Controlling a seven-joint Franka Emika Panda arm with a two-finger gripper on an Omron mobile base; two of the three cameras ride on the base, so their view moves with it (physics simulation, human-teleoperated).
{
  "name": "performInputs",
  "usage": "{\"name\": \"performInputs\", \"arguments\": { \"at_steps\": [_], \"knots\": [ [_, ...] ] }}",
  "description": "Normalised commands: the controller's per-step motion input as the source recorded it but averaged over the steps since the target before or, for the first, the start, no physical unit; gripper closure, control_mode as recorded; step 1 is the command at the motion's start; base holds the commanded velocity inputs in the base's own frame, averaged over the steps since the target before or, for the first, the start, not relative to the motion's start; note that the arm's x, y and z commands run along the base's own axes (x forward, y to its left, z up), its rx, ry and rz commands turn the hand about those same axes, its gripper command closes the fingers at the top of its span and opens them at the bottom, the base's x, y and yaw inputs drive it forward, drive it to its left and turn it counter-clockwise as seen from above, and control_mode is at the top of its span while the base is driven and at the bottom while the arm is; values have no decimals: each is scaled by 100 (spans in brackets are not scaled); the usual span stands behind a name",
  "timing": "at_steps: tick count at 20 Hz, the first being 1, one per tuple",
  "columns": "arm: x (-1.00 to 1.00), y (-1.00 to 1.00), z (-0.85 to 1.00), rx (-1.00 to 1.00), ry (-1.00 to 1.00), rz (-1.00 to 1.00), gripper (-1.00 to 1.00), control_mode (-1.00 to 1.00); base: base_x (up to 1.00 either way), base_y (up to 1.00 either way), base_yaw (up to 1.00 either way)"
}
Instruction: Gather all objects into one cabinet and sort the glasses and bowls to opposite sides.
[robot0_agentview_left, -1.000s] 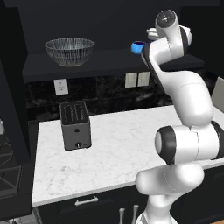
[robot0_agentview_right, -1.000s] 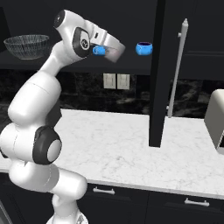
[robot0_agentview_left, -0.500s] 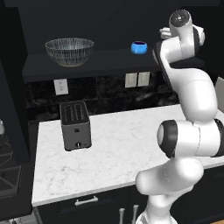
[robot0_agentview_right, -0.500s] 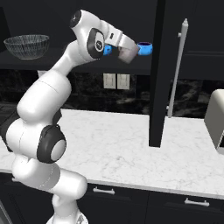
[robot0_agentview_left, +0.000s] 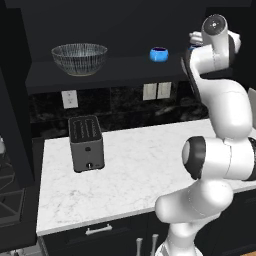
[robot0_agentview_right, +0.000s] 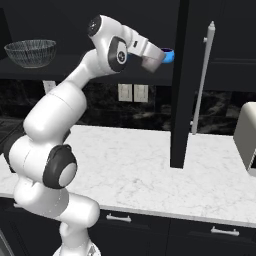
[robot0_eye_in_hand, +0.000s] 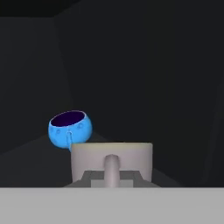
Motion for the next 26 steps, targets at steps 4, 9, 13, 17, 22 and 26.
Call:
{"name": "performInputs", "arguments": {
  "at_steps": [4, 9, 13, 17, 22, 26],
  "knots": [
    [3, -12, -4, 0, -4, 0, 100, -100, 0, 0, 0],
    [2, -1, -3, -1, 0, 0, 100, -100, 0, 0, 0],
    [-37, 9, -21, -6, 0, 0, 100, -100, 0, 0, 0],
    [-42, 21, -20, -7, 0, 0, 100, -100, 0, 0, 0],
    [-15, 28, -10, -5, -1, 0, 100, -100, 0, 0, 0],
    [-18, 26, -14, -3, 0, 0, 100, -100, 0, 0, 0]
  ]
}}
